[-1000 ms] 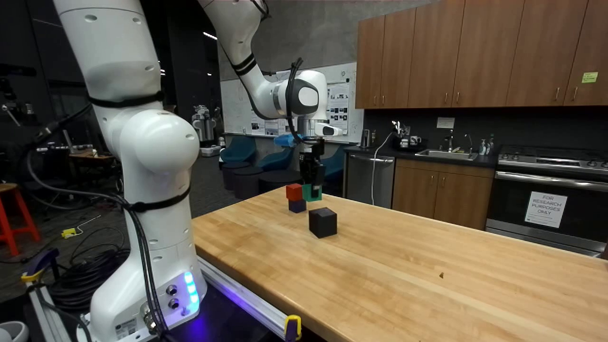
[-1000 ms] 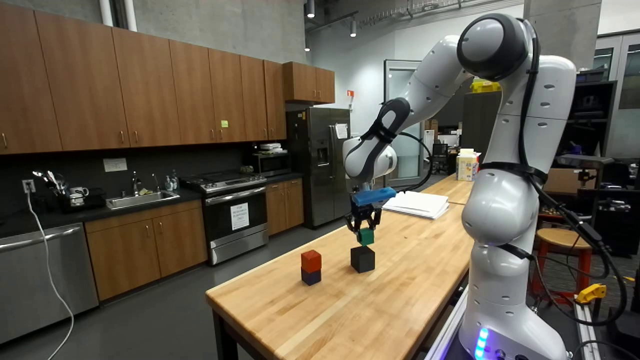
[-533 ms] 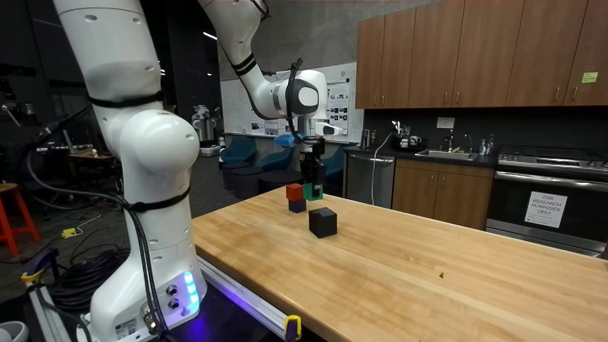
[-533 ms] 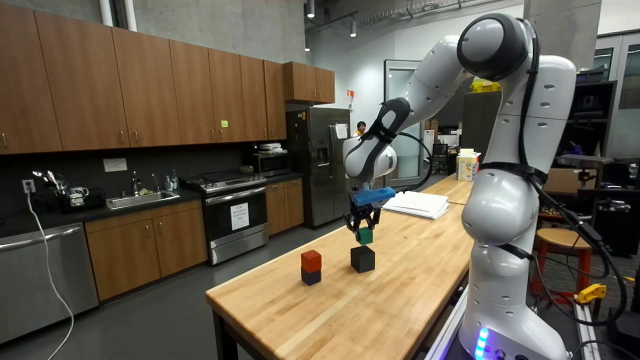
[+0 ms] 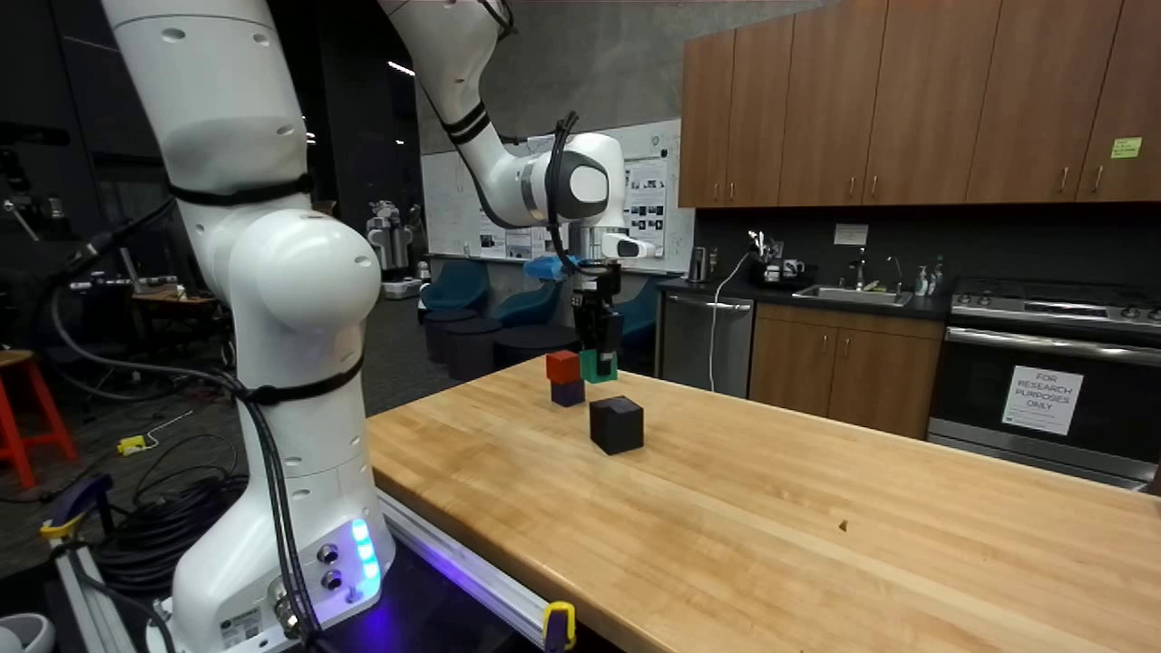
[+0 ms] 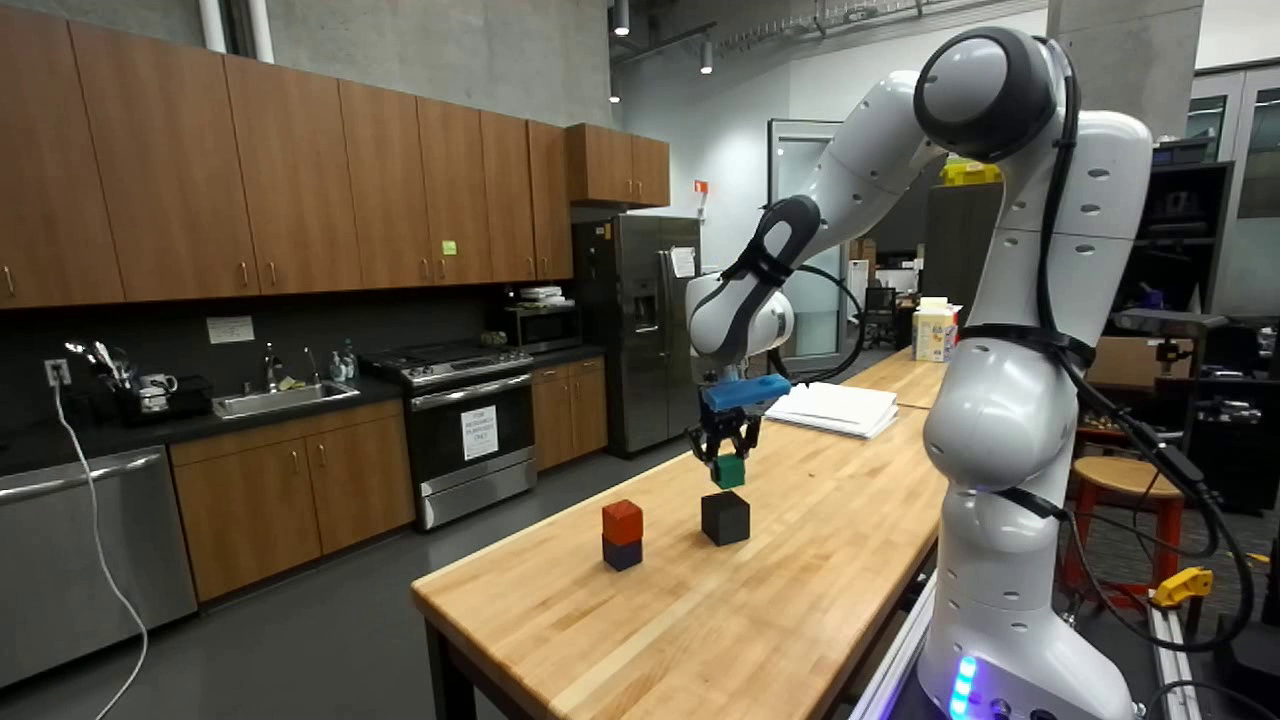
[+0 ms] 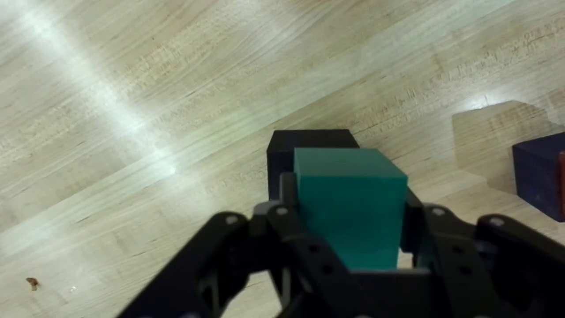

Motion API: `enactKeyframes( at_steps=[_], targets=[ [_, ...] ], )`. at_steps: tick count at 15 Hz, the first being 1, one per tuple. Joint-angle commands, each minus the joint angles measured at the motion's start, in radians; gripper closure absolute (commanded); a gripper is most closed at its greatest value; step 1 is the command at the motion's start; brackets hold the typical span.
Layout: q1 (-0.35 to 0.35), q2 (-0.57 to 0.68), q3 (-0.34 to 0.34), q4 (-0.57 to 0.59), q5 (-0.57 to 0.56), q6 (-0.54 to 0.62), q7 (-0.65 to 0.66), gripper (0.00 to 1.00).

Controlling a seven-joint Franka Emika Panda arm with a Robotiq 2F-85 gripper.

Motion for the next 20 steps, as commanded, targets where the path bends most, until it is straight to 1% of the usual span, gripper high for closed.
enactKeyframes(
  at_steps=[1,2,17,18,20],
  targets=[
    [-0.017,-0.003,0.015,0.002,-0.016,-0.002,0.009,0.76],
    [-0.012,0.000,0.012,0.001,0.003,-0.001,-0.003,0.51],
    [-0.012,0.000,0.013,0.001,0.003,-0.001,-0.003,0.51],
    [-0.012,0.000,0.013,0.001,0.003,-0.001,-0.003,0.76],
    [-0.012,0.011,0.006,0.008,0.015,-0.007,-0.029,0.76]
  ],
)
